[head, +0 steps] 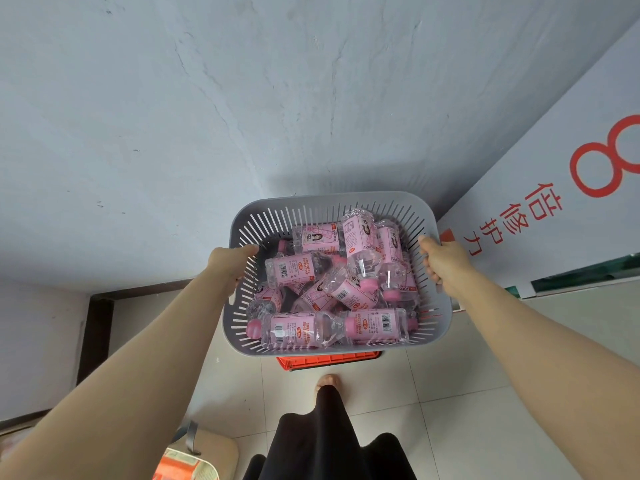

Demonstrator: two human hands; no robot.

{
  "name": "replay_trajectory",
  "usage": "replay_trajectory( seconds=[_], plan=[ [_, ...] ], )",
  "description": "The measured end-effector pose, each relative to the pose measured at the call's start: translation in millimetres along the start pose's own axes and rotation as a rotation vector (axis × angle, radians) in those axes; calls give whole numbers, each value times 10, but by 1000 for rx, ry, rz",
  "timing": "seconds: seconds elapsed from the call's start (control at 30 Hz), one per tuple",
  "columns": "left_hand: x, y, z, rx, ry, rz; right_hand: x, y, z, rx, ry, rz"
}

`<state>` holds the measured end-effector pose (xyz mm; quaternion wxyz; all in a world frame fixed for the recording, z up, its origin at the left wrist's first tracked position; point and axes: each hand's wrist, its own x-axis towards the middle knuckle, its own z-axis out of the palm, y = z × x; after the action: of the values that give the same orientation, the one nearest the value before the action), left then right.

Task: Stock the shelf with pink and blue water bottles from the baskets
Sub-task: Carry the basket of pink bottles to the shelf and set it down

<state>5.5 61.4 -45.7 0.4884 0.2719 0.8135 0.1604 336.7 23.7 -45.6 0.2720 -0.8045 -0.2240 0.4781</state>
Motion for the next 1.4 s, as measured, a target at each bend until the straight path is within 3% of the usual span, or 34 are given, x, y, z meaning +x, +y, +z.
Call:
replay_trajectory(
  seconds=[0.53, 1.0, 1.4],
  plan=[
    [-348, 105, -193, -131, -118, -128, -328, -48, -112, 175, 38, 123],
    [-1315, 208, -467, -52, -141, -15, -1239, 28, -652, 317, 108, 43],
    [-2086, -51, -209, 111, -188, 39, -1855, 615, -1275, 379, 154, 78]
  ],
)
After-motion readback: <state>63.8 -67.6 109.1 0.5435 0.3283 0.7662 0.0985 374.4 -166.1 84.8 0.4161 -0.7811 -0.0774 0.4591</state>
